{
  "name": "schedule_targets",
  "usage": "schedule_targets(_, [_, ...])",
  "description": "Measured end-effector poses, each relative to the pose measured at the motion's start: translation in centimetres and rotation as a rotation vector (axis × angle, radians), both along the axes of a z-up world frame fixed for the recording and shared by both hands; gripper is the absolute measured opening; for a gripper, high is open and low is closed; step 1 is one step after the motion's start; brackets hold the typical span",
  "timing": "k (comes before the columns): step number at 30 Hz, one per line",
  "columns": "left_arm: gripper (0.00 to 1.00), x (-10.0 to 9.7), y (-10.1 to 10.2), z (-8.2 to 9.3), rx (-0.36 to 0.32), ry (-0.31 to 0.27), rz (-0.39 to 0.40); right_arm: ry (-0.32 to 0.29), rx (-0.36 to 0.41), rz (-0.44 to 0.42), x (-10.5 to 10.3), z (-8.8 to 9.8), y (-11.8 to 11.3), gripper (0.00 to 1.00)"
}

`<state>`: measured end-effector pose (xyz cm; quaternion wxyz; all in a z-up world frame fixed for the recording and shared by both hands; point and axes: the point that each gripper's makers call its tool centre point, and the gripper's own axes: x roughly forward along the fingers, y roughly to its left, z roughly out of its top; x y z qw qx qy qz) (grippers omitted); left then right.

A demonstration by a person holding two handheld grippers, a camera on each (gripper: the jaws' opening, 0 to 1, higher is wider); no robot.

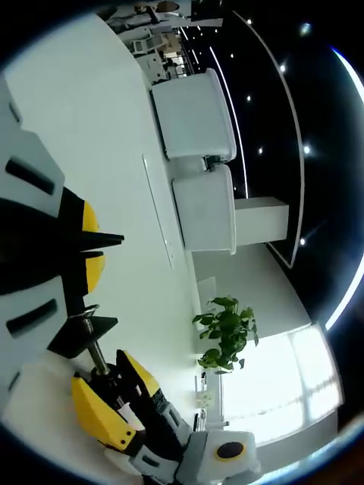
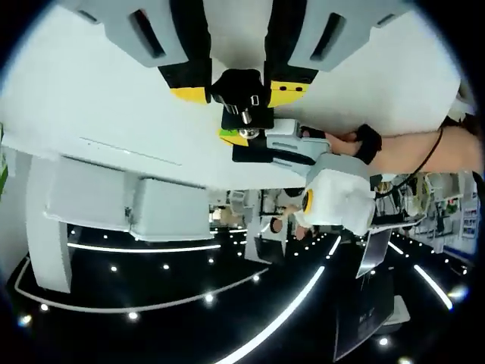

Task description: Clamp the fixed fixture on the desktop, loosen the retaining clip, secure it to the edge of the desk, and tighten the retaining clip.

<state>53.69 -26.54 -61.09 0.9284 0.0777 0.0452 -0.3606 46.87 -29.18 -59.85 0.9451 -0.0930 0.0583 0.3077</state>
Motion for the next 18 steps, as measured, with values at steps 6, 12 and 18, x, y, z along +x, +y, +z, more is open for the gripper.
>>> schedule_targets(6, [0.07, -0.06, 0.02, -0.02, 0.0, 0.0, 0.0, -0.051, -0.081, 0.003, 0.15, -0.12, 0.02, 0.25])
schedule_targets(12, [0.07, -0.06, 0.06, -0.03, 0.0, 0.001, 0.002, -0.116, -0.177, 0.01, 0.25, 0.0, 0.05, 0.25])
schedule_targets(18, [0.07, -0.03, 0.08, -0.03, 0.0, 0.001, 0.003, -0.218, -0.355, 0.022, 0.25, 0.23, 0.23, 0.25])
